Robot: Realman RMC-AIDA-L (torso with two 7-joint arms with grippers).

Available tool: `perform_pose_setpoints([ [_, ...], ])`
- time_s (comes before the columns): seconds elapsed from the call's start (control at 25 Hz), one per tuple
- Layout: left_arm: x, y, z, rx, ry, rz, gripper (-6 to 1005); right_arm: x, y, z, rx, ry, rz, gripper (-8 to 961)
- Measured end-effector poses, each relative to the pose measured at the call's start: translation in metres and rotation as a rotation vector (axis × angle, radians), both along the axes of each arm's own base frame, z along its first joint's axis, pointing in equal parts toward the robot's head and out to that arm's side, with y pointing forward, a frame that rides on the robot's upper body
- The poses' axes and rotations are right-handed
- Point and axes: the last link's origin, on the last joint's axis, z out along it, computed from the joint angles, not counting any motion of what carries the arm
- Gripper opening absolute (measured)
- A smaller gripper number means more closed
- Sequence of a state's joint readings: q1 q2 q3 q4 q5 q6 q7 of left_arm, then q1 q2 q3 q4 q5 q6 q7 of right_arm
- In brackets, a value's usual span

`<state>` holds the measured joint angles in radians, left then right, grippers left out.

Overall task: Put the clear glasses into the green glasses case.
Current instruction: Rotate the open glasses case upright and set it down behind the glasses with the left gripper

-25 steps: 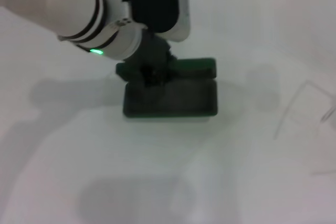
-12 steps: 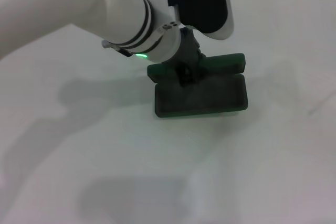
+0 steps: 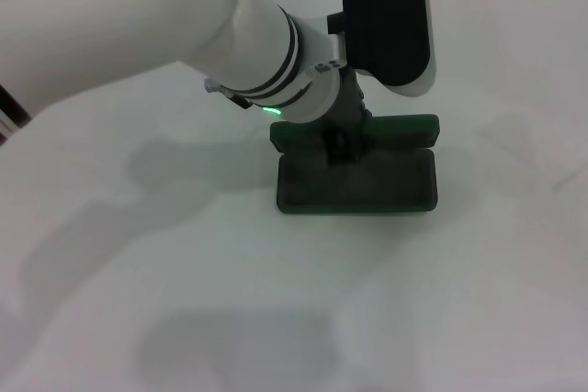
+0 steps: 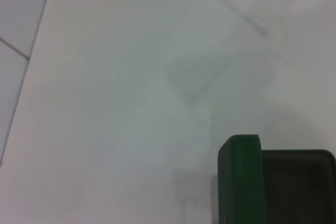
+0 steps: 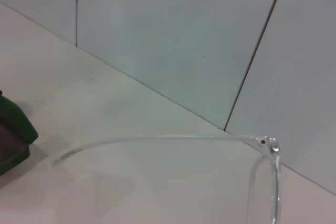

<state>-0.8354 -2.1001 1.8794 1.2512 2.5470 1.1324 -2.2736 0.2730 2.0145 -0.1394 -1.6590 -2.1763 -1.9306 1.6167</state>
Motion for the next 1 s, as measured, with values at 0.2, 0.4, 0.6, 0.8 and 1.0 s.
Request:
perform_pose_setpoints([
  [0.2, 0.001, -0.002, -0.003, -0.004, 0.004, -0.013, 211, 0.001, 0.001, 0.000, 0.003, -0.001, 0.002, 116],
  [0.4, 0.002, -0.004, -0.006, -0.001, -0.002, -0.013, 212, -0.001, 0.002, 0.002, 0.008, -0.009, 0.011, 116],
  [0.6, 0.001, -0.004, -0.008, 0.007, -0.014, -0.013, 212, -0.002, 0.003, 0.000, -0.004, -0.003, 0.012, 116],
  [0.8, 0.000, -0.008, -0.012, -0.009, 0.004, -0.031, 212, -0.001, 0.002, 0.000, -0.003, -0.003, 0.009, 116],
  [1.0, 0.000, -0.012, -0.014, -0.021, 0.018, -0.047, 236, 0.000, 0.000, 0.000, -0.006, -0.001, 0.005, 116],
])
